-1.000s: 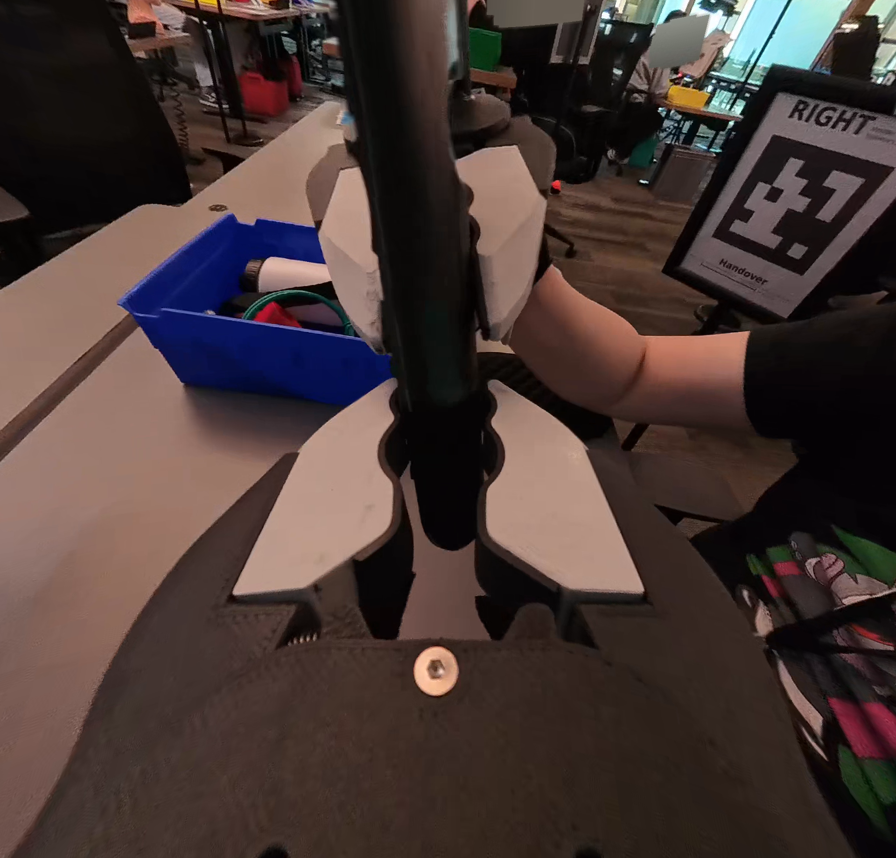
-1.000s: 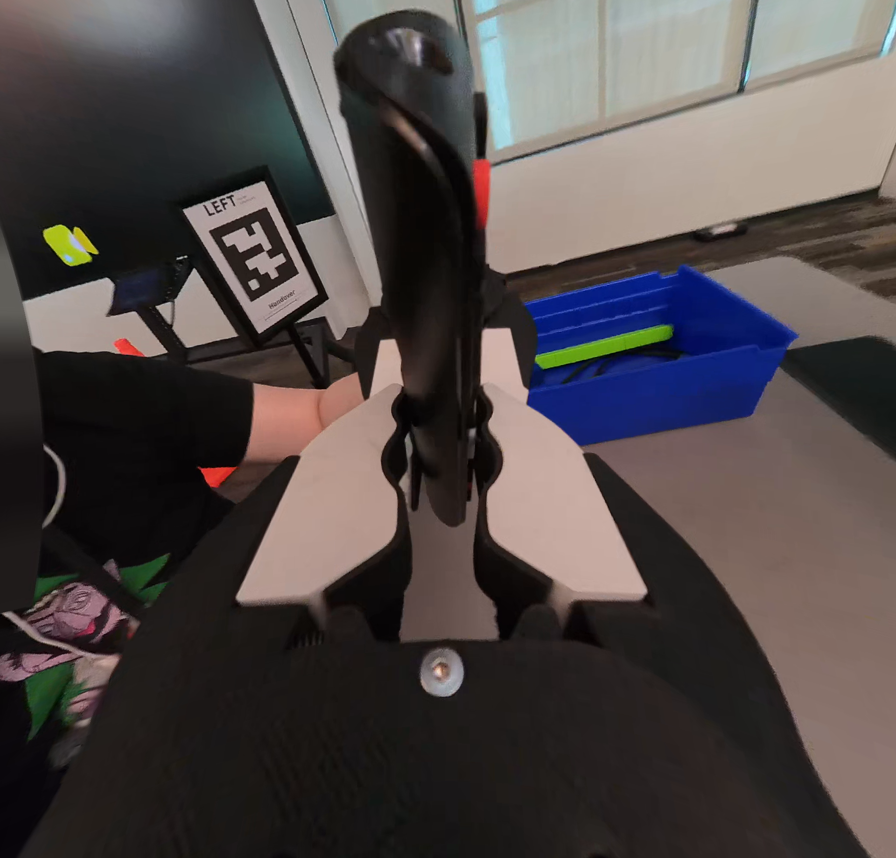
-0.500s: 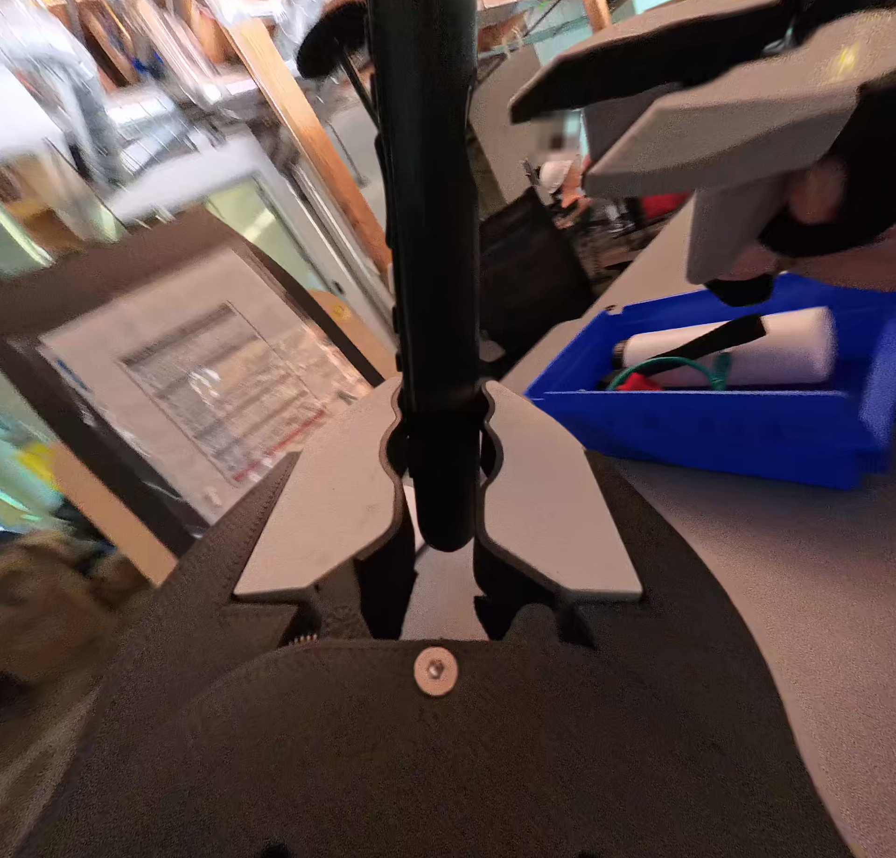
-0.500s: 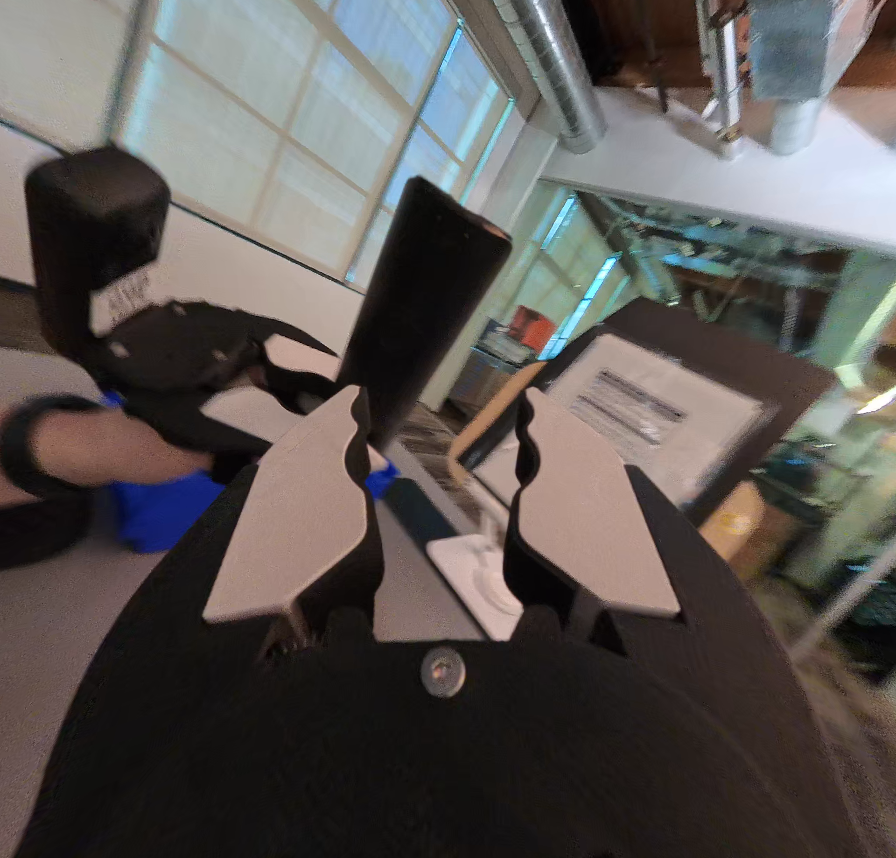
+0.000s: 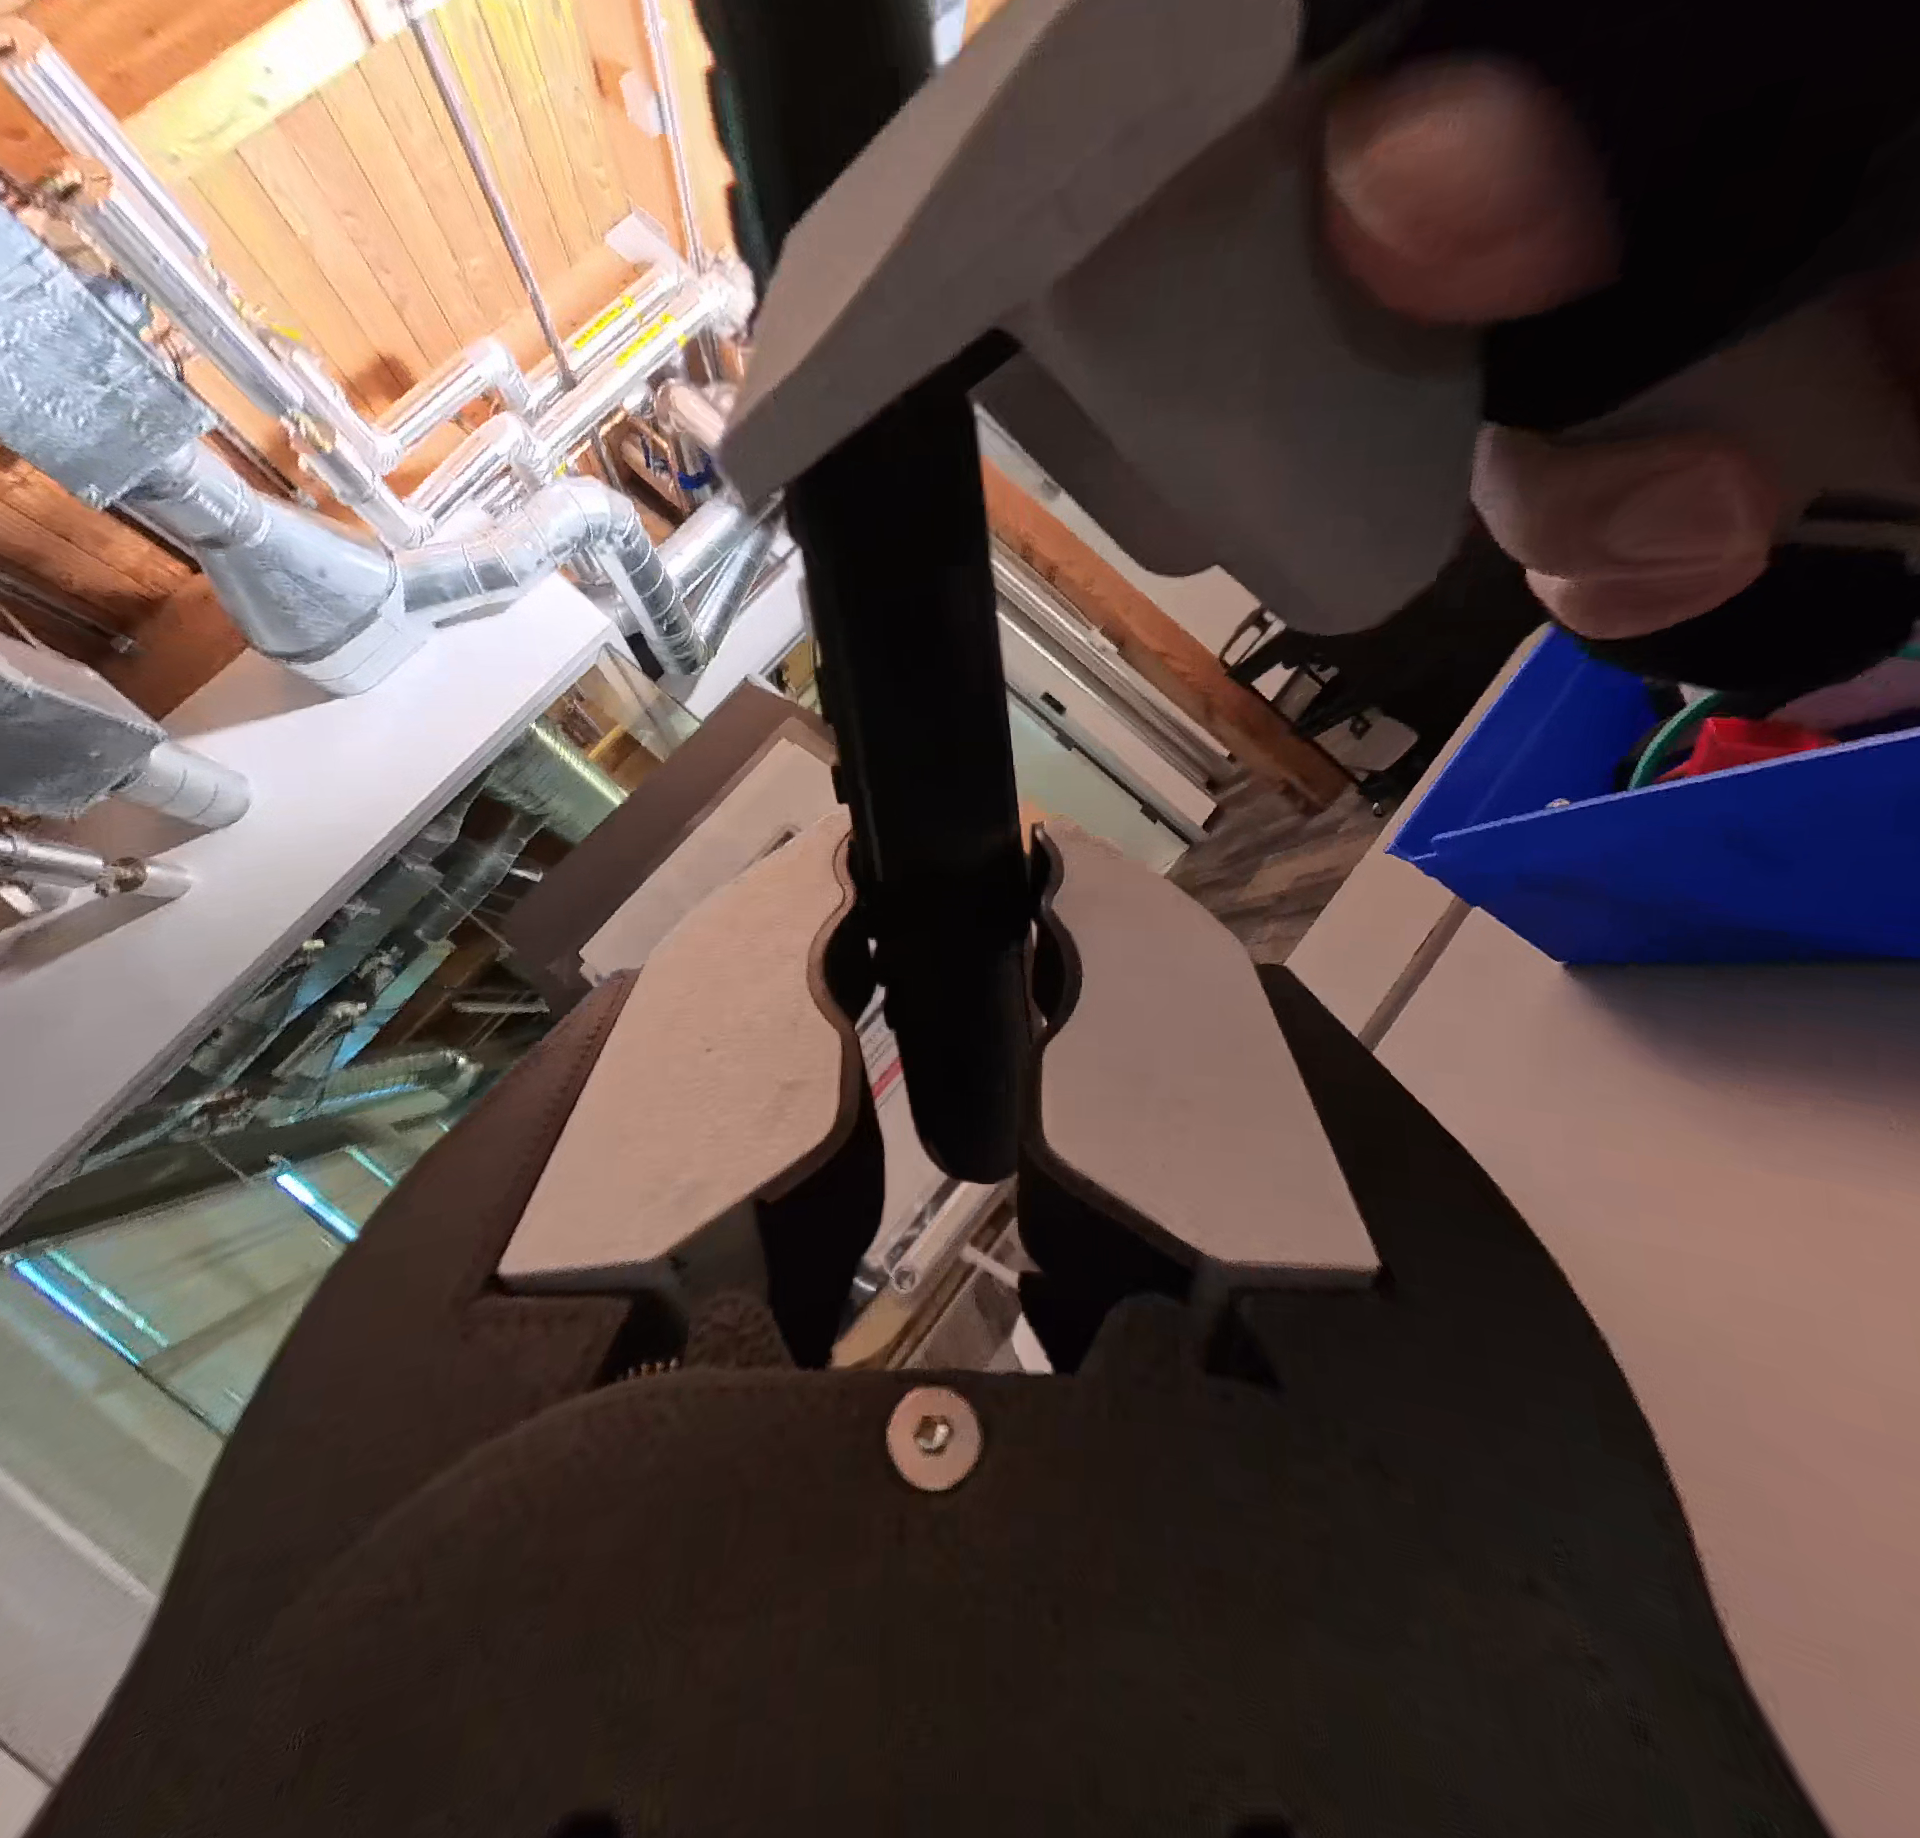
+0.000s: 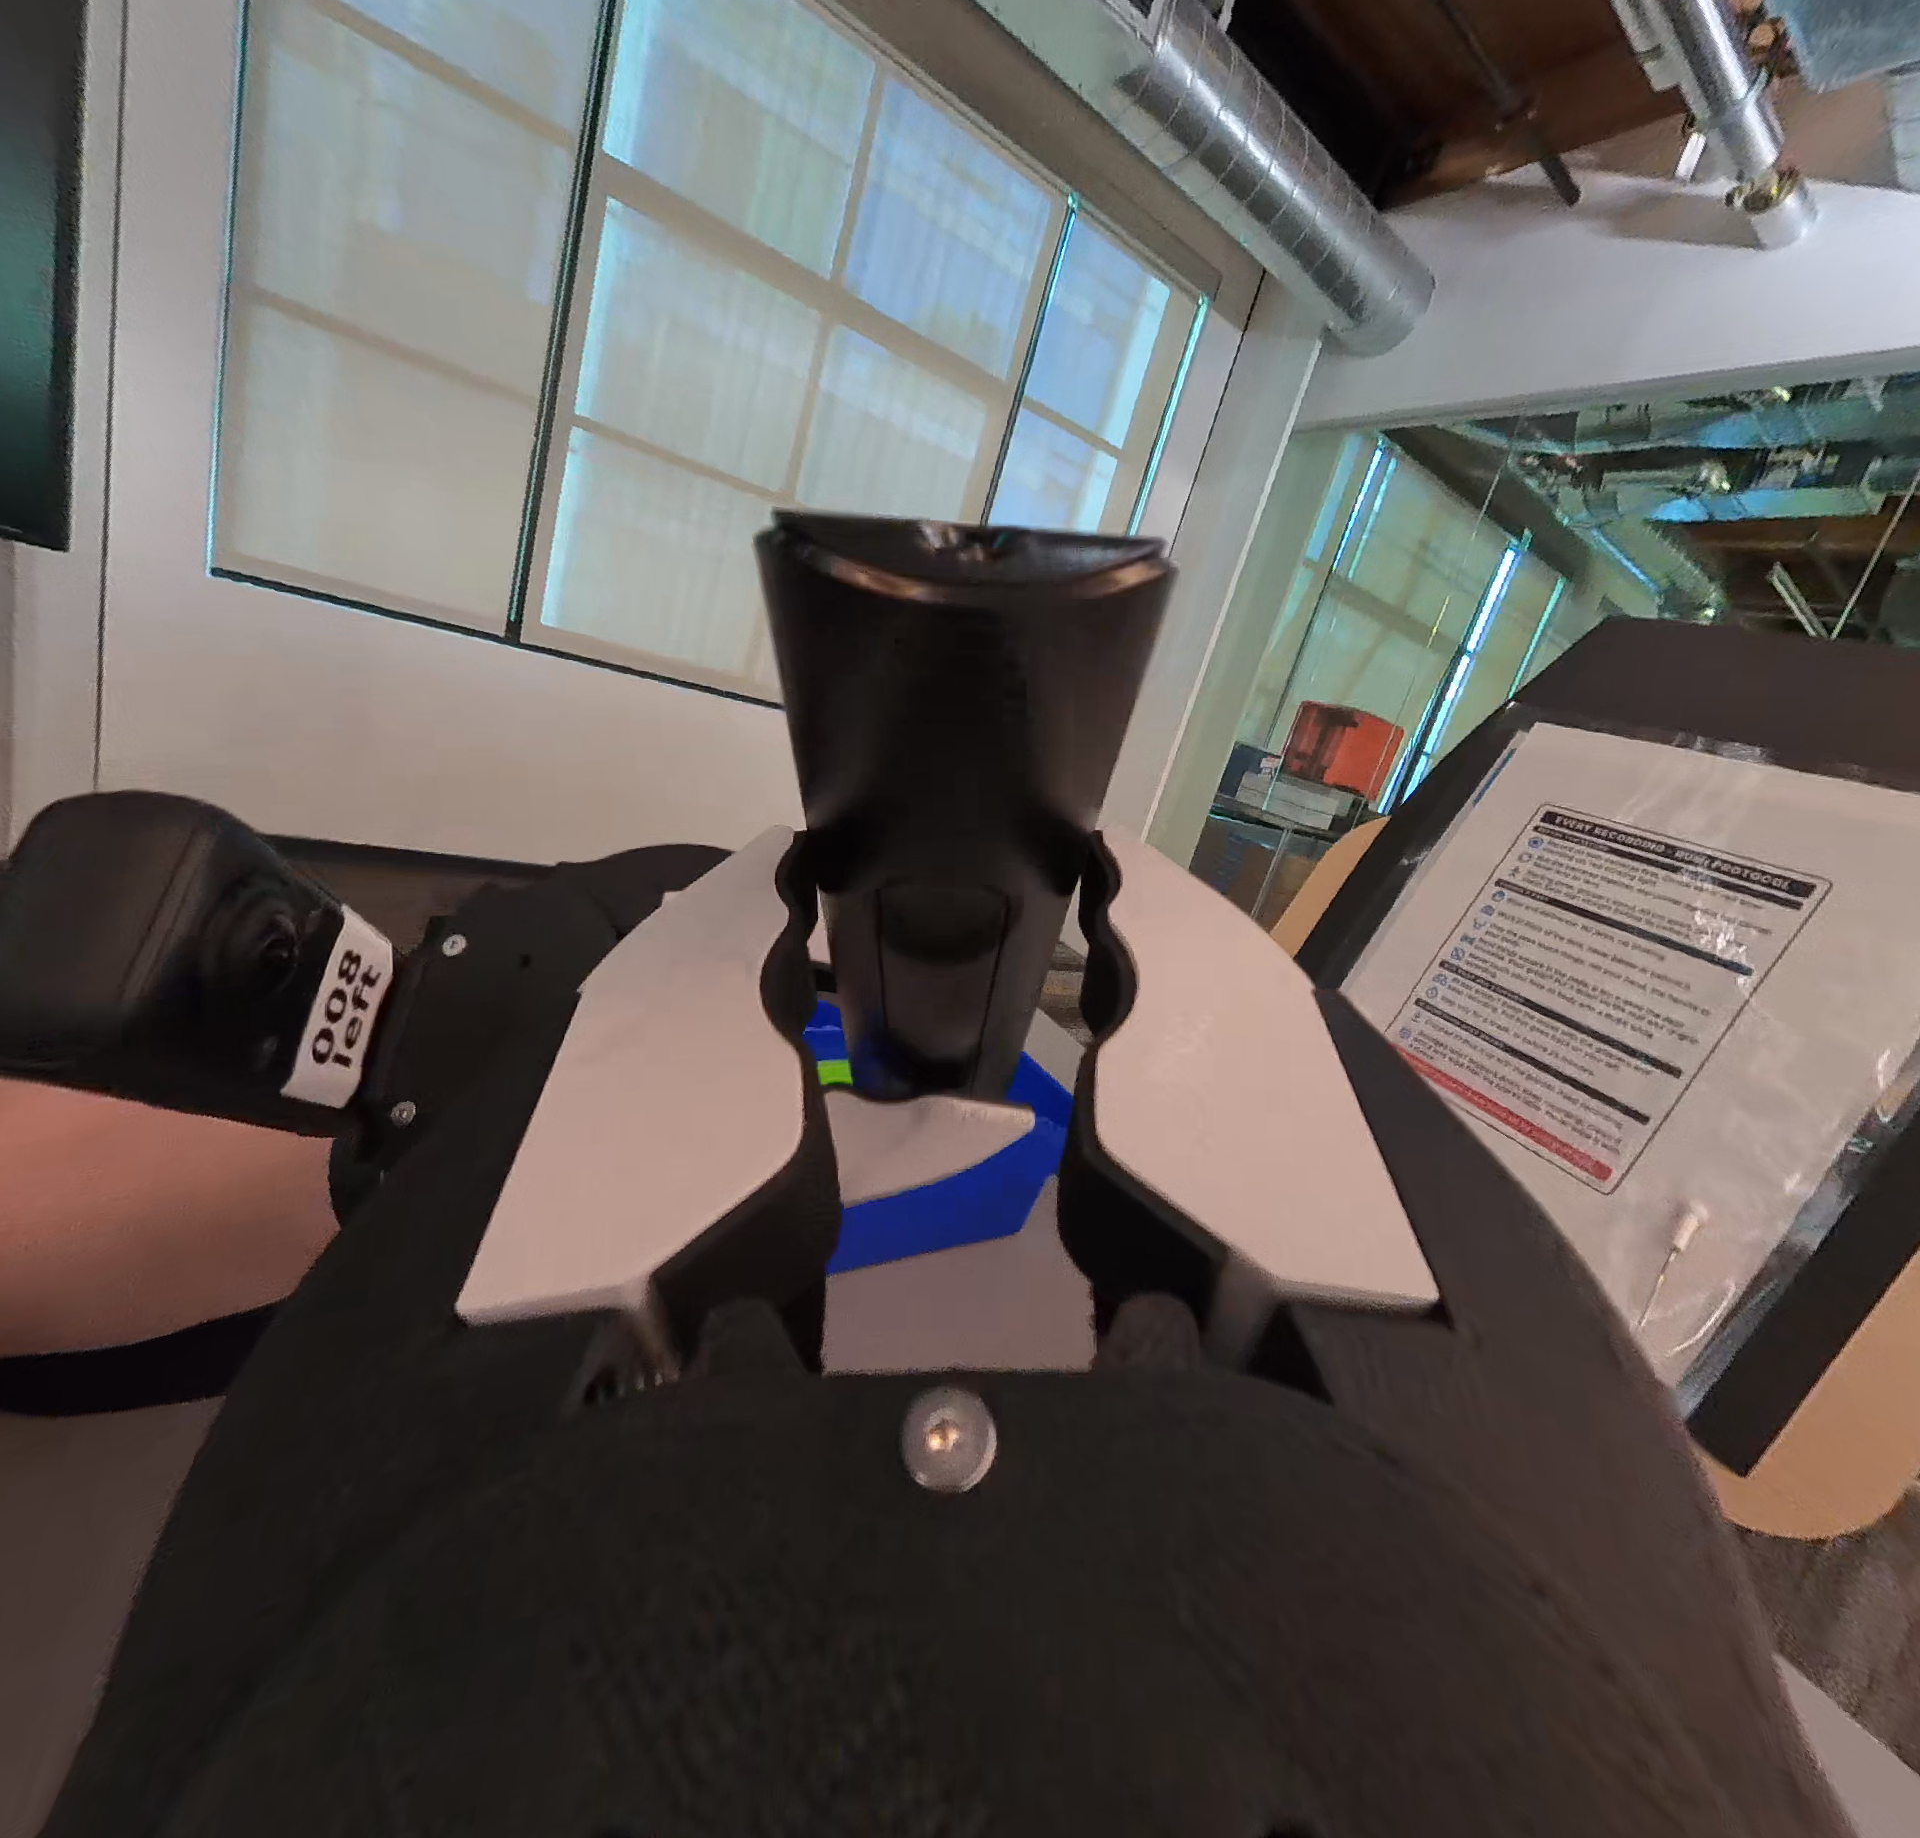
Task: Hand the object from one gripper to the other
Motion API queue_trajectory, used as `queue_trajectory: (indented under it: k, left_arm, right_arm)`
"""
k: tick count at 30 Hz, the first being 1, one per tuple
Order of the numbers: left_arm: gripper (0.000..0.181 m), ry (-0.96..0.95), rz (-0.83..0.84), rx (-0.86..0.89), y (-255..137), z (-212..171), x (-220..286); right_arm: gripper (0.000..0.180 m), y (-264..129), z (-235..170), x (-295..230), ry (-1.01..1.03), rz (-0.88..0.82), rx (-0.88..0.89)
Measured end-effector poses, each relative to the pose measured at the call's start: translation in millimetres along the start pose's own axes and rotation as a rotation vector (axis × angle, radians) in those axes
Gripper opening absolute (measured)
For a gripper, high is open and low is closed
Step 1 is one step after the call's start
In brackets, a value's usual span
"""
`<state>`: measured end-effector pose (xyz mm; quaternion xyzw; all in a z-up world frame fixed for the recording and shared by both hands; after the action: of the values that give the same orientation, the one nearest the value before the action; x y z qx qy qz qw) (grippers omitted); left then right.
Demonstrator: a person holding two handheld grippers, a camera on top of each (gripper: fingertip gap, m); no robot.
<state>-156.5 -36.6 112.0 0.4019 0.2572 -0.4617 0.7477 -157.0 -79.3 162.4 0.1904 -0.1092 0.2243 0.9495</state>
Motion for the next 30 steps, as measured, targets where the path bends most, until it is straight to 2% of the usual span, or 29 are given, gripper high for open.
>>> queue_trajectory:
  k: [1, 5, 9, 13, 15, 19, 24, 27, 28, 30]
  left_arm:
    - [0.027, 0.013, -0.015, 0.004, 0, 0, 3]
    - [0.047, -0.087, -0.146, 0.060, -2, 7, 16]
    - [0.042, -0.245, -0.217, 0.223, -16, 31, 6]
    - [0.044, -0.490, -0.259, 0.156, -14, 37, -11]
    - [0.055, -0.594, -0.358, 0.102, -13, 42, -4]
    - [0.058, -0.579, -0.410, -0.034, -10, 36, 9]
    - [0.040, -0.551, -0.412, -0.143, -6, 21, 17]
    - [0.030, -0.501, -0.384, -0.199, -3, 6, 10]
    - [0.026, -0.533, -0.403, -0.201, -2, 2, 7]
    - [0.023, -0.725, -0.468, -0.216, 0, -6, -1]
  right_arm:
    - [0.050, -1, 0, 1, -0.011, -0.003, -0.012]
    - [0.050, -10, -6, 28, -0.149, -0.130, -0.082]
    - [0.050, -23, -17, 56, -0.482, -0.296, -0.204]
    - [0.050, -23, -33, 59, -0.949, -0.386, -0.332]
    - [0.050, -17, -42, 51, -1.069, -0.379, -0.356]
    - [0.050, -8, -55, 38, -1.150, -0.341, -0.369]
    - [0.050, -3, -64, 33, -1.263, -0.338, -0.411]
    - [0.051, -1, -76, 39, -1.206, -0.303, -0.462]
    - [0.050, -1, -80, 39, -1.155, -0.268, -0.468]
    - [0.049, -1, -82, 40, -1.039, -0.215, -0.503]
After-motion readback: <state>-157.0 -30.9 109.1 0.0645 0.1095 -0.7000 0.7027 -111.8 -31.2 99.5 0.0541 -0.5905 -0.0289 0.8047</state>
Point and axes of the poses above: each gripper's, where its closed fingertips meet, y out along the fingers, z out of its top, x = y × z across the jaws, the point moved 2 cm from there along -y, back along the fingers, and after that the axes turned 2 degrees about z, right-handed, at the moved point
